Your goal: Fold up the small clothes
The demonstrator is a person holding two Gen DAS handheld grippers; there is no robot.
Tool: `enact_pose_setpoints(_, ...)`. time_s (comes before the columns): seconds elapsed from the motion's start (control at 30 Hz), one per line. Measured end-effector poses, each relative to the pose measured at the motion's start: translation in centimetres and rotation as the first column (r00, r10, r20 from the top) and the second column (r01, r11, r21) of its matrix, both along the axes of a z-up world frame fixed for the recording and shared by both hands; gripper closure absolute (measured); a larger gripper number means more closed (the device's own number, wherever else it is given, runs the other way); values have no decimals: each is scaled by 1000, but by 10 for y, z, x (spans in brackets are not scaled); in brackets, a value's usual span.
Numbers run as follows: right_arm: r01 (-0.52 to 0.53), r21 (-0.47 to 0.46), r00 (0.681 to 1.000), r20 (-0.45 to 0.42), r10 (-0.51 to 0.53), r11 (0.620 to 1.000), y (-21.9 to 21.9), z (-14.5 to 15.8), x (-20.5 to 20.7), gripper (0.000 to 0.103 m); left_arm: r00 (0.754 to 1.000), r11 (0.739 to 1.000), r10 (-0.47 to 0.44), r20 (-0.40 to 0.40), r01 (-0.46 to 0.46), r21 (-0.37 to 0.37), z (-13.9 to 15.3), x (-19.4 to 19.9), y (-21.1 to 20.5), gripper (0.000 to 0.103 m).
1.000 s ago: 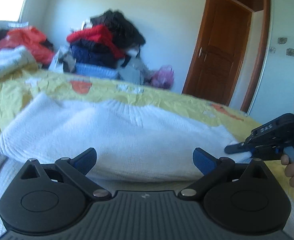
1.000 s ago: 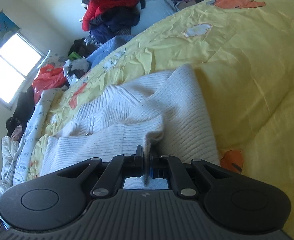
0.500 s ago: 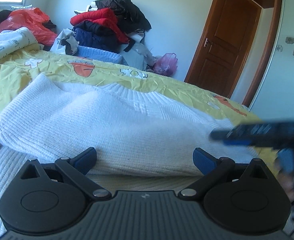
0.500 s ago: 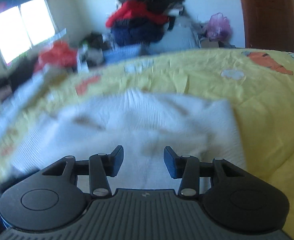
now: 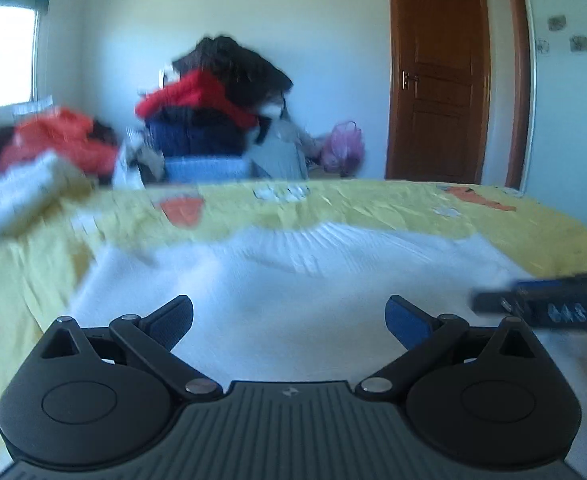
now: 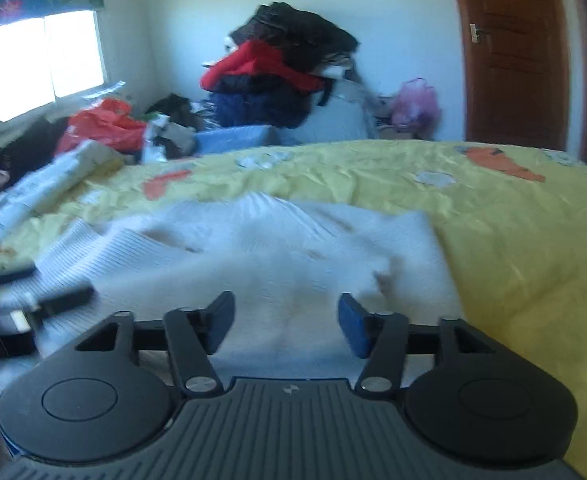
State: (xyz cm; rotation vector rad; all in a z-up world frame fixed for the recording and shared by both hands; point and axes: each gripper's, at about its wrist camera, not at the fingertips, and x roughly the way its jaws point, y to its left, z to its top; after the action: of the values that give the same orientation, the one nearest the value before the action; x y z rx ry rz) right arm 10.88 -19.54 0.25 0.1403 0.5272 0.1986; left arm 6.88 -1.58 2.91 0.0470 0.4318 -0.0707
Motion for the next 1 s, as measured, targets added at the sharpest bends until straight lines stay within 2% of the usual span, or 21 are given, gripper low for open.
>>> enact_pose_setpoints(0.07, 7, -19, 1000, -23, -7, 1000, -1, -11, 1, 35, 997, 999, 22, -76, -20, 27, -9, 17, 6, 0)
enact_pose_setpoints(0.1, 4, -24, 1000, -5, -4, 1000, -1, -16, -1, 32, 992, 999, 40, -117, -37, 30, -17, 24, 10, 0)
enact_pose_setpoints(0.13, 2, -27, 1000, -3, -2, 1000, 0, -17, -1, 28, 982, 998, 60, -180, -57, 19, -27, 32, 15, 0)
enact_pose_setpoints(0.17, -1, -41, 1000, -3, 1, 999, 2, -17, 0, 26, 976, 998, 57, -210, -63, -22, -30, 36, 20, 0)
enact_pose_setpoints(0.2, -7, -63, 1000, -4, 6, 998, 7, -18, 0, 22, 980, 995, 61, -188, -74, -63, -28, 35, 26, 0)
enact_pose_setpoints(0.23, -15, -84, 1000, -6, 15, 996, 10, -18, 0, 18, 978, 993, 65, -198, -82, -80, -30, 38, 29, 0)
enact_pose_setpoints(0.33, -24, -127, 1000, -14, 23, 992, 18, -19, 1, 15, 976, 995, 65, -206, -80, -65, -31, 39, 28, 0)
enact_pose_setpoints(0.5, -13, -120, 1000, -13, 11, 993, 15, -17, -6, 13, 977, 995, 63, -205, -78, -65, -33, 39, 28, 0)
enact_pose_setpoints(0.57, 31, -119, 999, -17, -33, 992, 15, -15, -14, 7, 977, 995, 63, -204, -78, -66, -32, 39, 26, 0)
enact_pose_setpoints(0.67, 37, -109, 998, -37, -41, 993, 12, -18, -25, 8, 977, 995, 65, -205, -79, -64, -32, 39, 26, 0)
enact_pose_setpoints(0.9, 38, -195, 998, -41, -46, 980, 24, -24, -31, 4, 979, 995, 82, -187, -90, -35, -31, 36, 21, 0)
enact_pose_setpoints(1.0, 36, -195, 998, -46, -46, 980, 25, -24, -30, 3, 979, 995, 79, -190, -89, -42, -31, 36, 22, 0)
